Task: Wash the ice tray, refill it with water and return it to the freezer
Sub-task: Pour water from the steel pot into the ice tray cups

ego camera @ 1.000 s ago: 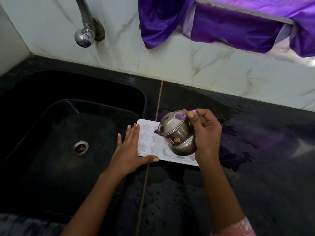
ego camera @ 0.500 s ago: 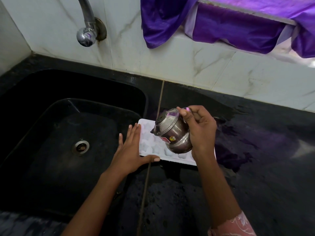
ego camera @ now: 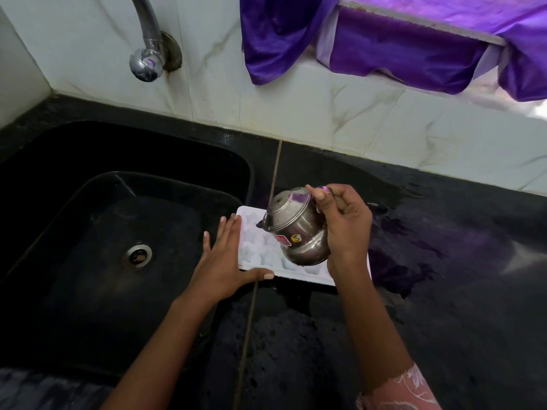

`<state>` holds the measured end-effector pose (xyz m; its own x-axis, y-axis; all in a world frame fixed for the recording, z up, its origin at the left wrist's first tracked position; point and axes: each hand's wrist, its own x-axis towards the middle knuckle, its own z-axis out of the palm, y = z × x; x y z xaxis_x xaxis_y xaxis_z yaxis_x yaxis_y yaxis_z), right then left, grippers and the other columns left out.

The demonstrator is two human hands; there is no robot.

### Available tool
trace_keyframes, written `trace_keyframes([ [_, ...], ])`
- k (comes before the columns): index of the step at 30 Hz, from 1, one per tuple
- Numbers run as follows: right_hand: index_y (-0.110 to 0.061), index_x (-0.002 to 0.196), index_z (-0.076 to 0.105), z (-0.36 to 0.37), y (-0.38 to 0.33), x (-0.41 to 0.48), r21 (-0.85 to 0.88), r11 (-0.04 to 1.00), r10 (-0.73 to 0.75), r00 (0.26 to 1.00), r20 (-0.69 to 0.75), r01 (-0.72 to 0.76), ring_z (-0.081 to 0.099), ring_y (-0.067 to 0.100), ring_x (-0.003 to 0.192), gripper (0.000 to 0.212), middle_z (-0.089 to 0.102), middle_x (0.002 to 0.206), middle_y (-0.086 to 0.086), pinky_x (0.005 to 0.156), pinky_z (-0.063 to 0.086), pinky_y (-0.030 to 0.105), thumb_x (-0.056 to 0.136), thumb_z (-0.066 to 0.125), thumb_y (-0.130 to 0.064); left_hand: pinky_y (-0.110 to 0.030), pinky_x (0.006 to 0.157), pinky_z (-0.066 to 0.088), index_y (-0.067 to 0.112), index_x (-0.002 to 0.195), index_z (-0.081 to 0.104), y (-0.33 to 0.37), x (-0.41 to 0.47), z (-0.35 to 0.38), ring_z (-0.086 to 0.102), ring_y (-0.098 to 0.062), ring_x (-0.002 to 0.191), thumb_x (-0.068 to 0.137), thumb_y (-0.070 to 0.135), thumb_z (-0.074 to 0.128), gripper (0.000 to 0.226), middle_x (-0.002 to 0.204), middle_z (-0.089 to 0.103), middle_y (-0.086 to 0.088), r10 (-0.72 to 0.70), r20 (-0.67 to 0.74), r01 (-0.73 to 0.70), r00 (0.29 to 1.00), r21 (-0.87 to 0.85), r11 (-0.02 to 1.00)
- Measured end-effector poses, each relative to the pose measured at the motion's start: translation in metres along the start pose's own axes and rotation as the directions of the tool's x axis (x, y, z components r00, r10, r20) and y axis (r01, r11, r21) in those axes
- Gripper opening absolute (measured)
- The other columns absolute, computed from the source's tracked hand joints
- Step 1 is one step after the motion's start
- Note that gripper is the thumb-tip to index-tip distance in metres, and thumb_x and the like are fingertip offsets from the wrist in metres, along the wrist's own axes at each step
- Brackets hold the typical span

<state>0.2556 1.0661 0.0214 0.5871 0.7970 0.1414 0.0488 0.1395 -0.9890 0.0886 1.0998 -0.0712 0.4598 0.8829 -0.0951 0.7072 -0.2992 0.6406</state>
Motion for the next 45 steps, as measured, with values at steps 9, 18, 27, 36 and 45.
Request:
trace_keyframes([
  [9, -0.017, 0.074, 0.061, -0.021, -0.005, -0.003, 0.202, 0.979, 0.026, 0.995, -0.095, -0.006, 0.067, 0.012, 0.076, 0.014, 0.071, 0.07, -0.006, 0.072, 0.053, 0.022, 0.065, 0.068, -0.025, -0.036, 0.112, -0.018, 0.016, 0.147, -0.011, 0.002, -0.001, -0.001, -0.025, 0.001, 0.133, 0.065, 0.068, 0.063, 0.123, 0.157, -0.014, 0.005, -0.017, 0.031, 0.017, 0.999, 0.004, 1.0],
  [18, -0.018, 0.073, 0.061, -0.082, 0.0, -0.008, 0.109, 0.993, -0.013, 0.967, -0.256, 0.042, 0.069, 0.012, 0.079, 0.008, 0.072, 0.071, -0.007, 0.074, 0.053, 0.024, 0.073, 0.068, -0.018, -0.033, 0.109, -0.02, 0.017, 0.147, -0.011, 0.004, -0.002, -0.001, -0.025, 0.004, 0.129, 0.07, 0.058, 0.066, 0.117, 0.157, -0.013, 0.004, -0.017, 0.021, 0.017, 1.0, -0.001, 1.0],
  [27, -0.015, 0.074, 0.06, -0.128, 0.003, -0.021, 0.049, 0.997, -0.036, 0.933, -0.357, 0.057, 0.067, 0.005, 0.074, 0.008, 0.071, 0.068, -0.01, 0.071, 0.053, 0.02, 0.073, 0.067, -0.019, -0.033, 0.11, -0.018, 0.016, 0.149, -0.007, 0.005, -0.002, -0.001, -0.02, 0.003, 0.131, 0.066, 0.057, 0.067, 0.118, 0.158, -0.008, 0.003, -0.004, -0.009, 0.004, 1.0, -0.014, 1.0],
  [36, -0.017, 0.074, 0.06, -0.149, 0.009, -0.027, -0.042, 0.998, -0.056, 0.937, -0.345, 0.044, 0.066, 0.002, 0.071, 0.015, 0.071, 0.067, -0.013, 0.067, 0.051, 0.015, 0.081, 0.065, -0.005, -0.034, 0.111, -0.018, 0.017, 0.148, -0.007, 0.005, -0.002, 0.0, -0.02, 0.004, 0.13, 0.066, 0.056, 0.067, 0.117, 0.158, -0.009, 0.003, -0.018, -0.007, 0.018, 1.0, -0.009, 1.0],
  [45, -0.018, 0.075, 0.061, -0.15, 0.008, -0.029, -0.11, 0.992, -0.099, 0.938, -0.332, 0.066, 0.062, -0.005, 0.063, 0.015, 0.069, 0.063, -0.017, 0.061, 0.048, 0.01, 0.08, 0.066, -0.005, -0.034, 0.111, -0.018, 0.017, 0.148, -0.007, 0.008, -0.003, -0.002, -0.02, 0.002, 0.131, 0.059, 0.064, 0.059, 0.121, 0.158, -0.009, 0.002, -0.019, 0.002, 0.019, 1.0, -0.013, 1.0],
])
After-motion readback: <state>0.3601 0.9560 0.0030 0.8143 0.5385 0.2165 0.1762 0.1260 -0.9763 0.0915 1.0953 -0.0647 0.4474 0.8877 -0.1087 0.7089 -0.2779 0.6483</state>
